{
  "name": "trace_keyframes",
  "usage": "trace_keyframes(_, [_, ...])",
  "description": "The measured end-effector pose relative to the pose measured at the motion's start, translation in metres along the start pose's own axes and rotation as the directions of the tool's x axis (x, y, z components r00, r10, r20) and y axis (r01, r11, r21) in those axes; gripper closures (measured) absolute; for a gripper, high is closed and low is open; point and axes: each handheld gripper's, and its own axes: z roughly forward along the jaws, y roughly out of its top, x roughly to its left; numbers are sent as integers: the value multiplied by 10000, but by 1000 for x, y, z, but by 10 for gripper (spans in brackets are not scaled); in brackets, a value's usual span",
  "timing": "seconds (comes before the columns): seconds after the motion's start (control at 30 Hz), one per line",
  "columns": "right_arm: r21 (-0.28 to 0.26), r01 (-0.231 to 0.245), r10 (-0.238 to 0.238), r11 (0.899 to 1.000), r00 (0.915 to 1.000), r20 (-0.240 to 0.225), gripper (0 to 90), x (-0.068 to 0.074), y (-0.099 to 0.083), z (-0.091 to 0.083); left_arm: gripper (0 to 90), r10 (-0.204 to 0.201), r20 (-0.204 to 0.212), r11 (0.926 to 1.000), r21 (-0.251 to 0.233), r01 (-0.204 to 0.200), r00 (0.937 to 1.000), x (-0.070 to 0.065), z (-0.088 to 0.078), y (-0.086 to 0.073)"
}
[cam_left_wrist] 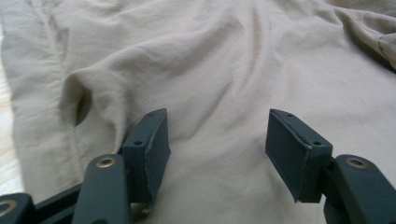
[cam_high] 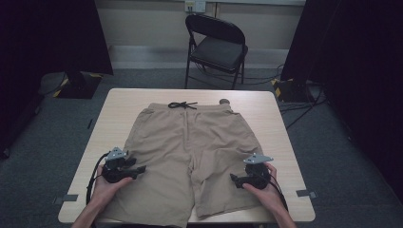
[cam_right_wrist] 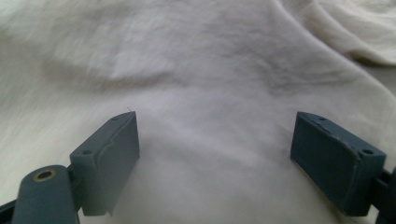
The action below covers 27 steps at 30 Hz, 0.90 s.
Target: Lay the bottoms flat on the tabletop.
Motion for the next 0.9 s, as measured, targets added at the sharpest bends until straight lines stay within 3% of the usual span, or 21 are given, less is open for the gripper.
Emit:
trace_keyframes(0.13, [-97, 49, -50, 9999, 10000, -44, 149, 5, -10, -9, 388, -28, -22, 10000, -18, 28, 10000, 2, -2, -1])
trace_keyframes(0.33, [50, 236, -234, 9997, 9994, -258, 149, 23, -26, -27, 374, -13, -67, 10000, -23, 13, 10000, 3, -5, -3])
trace_keyframes(0.43, [178, 434, -426, 9989, 9981, -455, 149, 30, -35, -37, 339, 137, -139, 9999, 67, -136, 9998, 1, -7, -6])
trace_keyframes(0.47, [207, 474, -464, 9987, 9979, -458, 150, 30, -35, -38, 339, 506, -229, 9984, 269, -500, 9985, -3, -10, -7])
trace_keyframes(0.5, [207, 474, -464, 9987, 9979, -458, 150, 30, -35, -38, 339, 506, -229, 9984, 269, -500, 9985, -3, -10, -7])
trace_keyframes(0.57, [331, 213, -193, 9992, 9981, -591, 152, 29, -33, -38, 335, 600, -93, 9968, 535, -594, 9982, -6, -13, -7])
trace_keyframes(0.6, [23, -110, 111, 9999, 9956, -934, 153, 24, -27, -40, 335, 242, 126, 9968, 752, -251, 9996, -4, -18, -6])
trace_keyframes(0.63, [23, -110, 111, 9999, 9956, -934, 153, 24, -27, -40, 329, 242, 126, 9968, 752, -251, 9996, -4, -18, -6])
trace_keyframes(0.67, [-321, -330, 306, 9989, 9968, -745, 152, 17, -19, -45, 313, -130, 140, 9984, 555, 122, 9998, 1, -25, -3])
trace_keyframes(0.7, [-321, -330, 306, 9989, 9968, -745, 152, 17, -19, -45, 301, -130, 140, 9984, 555, 122, 9998, 1, -25, -3])
trace_keyframes(0.77, [-743, -853, 808, 9936, 9949, -611, 150, 3, -10, -50, 295, -430, 116, 9988, 238, 427, 9990, 8, -34, 0])
trace_keyframes(0.8, [-1078, -1196, 1192, 9870, 9928, -101, 152, -13, -2, -56, 294, -719, -126, 9974, -98, 718, 9973, 15, -43, 2])
trace_keyframes(0.83, [-1232, -1333, 1351, 9834, 9908, 64, 152, -21, 0, -58, 294, -719, -126, 9974, -98, 718, 9973, 15, -43, 2])
trace_keyframes(0.87, [-1342, -1465, 1511, 9801, 9882, 245, 151, -30, 0, -60, 294, -739, -534, 9972, -176, 730, 9958, 24, -53, 1])
trace_keyframes(0.9, [-1373, -1627, 1706, 9771, 9842, 474, 152, -39, -1, -61, 294, -739, -534, 9972, -176, 730, 9958, 24, -53, 1])
